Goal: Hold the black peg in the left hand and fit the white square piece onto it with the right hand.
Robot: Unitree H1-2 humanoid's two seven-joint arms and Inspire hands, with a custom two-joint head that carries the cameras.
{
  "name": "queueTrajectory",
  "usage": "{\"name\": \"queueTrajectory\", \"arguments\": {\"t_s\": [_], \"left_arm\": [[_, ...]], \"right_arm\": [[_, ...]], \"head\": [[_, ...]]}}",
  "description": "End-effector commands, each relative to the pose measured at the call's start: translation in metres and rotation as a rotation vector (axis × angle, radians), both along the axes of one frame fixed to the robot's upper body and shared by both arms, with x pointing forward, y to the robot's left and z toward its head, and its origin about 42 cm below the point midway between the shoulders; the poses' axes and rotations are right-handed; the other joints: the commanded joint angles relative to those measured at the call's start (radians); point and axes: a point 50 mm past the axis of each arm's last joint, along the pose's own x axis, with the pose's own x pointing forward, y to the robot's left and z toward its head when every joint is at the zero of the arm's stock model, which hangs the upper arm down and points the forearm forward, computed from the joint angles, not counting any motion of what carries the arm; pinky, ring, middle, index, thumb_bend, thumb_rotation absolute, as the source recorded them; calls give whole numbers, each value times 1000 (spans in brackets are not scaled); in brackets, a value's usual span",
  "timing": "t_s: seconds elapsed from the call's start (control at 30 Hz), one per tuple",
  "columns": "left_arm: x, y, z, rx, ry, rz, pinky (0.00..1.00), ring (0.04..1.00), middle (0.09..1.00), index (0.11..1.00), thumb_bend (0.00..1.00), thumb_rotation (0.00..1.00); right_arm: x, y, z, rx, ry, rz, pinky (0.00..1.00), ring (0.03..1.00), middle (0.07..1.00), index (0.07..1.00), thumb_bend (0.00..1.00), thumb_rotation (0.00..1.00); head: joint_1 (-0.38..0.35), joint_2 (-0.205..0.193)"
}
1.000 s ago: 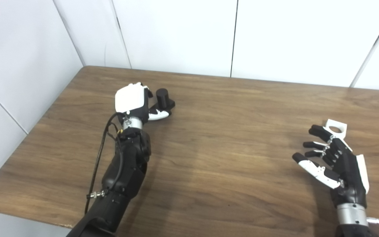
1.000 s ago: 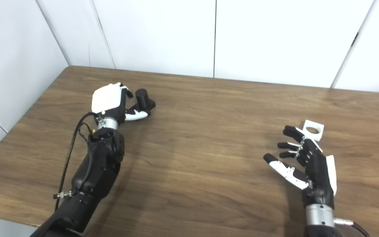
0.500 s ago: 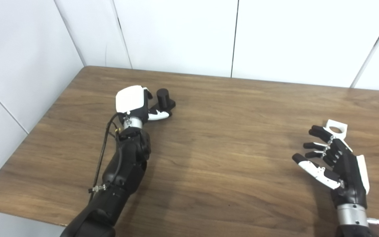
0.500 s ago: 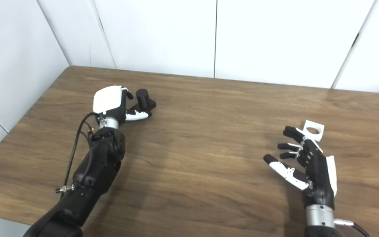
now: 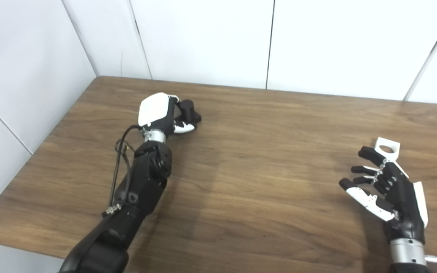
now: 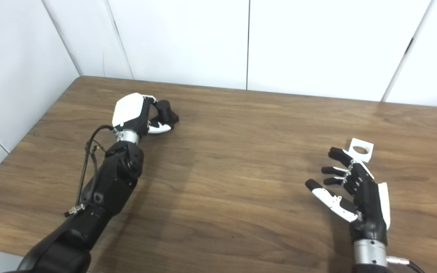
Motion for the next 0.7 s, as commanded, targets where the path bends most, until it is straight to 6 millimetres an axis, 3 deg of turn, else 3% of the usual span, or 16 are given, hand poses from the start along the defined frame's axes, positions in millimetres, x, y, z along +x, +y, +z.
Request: {"name": "queueTrajectory", "arguments": {"t_s": [0.0,0.37,0.67], "left_arm": [[0,15,-3,12,38,9,828,841,815,490,512,78],[-3,18,-7,-63,71,-75,824,852,819,490,512,77],[-5,18,3,-76,147,-334,891,901,864,494,518,82]], "right_arm": [[-3,0,3,7,-23,-12,511,629,778,747,739,235],[-4,-1,5,13,-21,-19,515,631,775,744,750,257],[-3,0,7,7,-33,-24,500,613,760,743,751,265]], "head": [[-1,3],[-11,8],[-18,7]]}}
